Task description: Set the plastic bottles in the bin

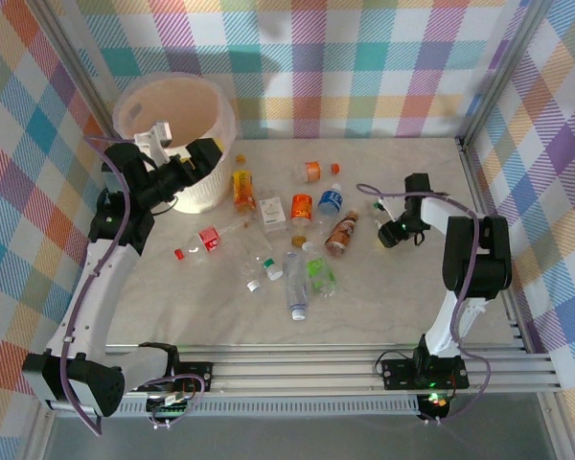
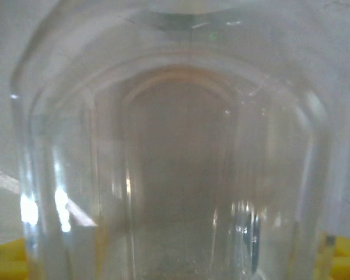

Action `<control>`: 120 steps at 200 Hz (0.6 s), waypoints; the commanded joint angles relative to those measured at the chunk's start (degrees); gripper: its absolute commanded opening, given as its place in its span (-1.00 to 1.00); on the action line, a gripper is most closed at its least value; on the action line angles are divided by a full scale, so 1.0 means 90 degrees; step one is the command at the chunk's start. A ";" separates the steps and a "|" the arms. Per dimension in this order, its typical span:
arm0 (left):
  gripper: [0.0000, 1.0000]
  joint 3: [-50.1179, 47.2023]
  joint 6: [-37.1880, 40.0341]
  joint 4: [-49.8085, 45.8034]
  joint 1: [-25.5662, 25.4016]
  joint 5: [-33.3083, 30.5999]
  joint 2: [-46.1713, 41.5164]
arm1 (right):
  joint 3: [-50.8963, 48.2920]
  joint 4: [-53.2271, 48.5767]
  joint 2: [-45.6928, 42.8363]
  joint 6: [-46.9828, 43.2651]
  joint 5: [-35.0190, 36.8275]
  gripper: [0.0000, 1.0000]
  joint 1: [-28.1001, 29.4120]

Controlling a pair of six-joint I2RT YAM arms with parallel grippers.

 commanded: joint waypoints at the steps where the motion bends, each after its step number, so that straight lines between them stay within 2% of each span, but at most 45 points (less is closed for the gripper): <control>1: 1.00 0.0010 0.0223 -0.0122 -0.0126 0.0064 0.0065 | -0.0244 0.0316 -0.0458 0.0417 -0.0163 0.18 0.0051; 40: 1.00 -0.0051 0.0292 -0.0159 -0.0265 0.0027 0.0046 | -0.0534 0.0614 -0.0818 0.0742 -0.0333 0.01 0.0114; 80: 1.00 0.0205 0.0801 -0.0792 -0.0318 -0.0251 -0.0040 | 0.0031 -0.0301 -0.0760 0.1256 0.0062 -0.05 0.0159; 103: 1.00 0.0181 0.0811 -0.0843 -0.0332 -0.0217 -0.0050 | -0.0214 0.0034 -0.1189 0.1592 -0.0007 -0.13 0.0266; 120: 1.00 0.0223 0.0767 -0.0879 -0.0405 -0.0110 0.0055 | -0.0491 0.0504 -0.1679 0.2067 -0.0413 -0.17 0.0319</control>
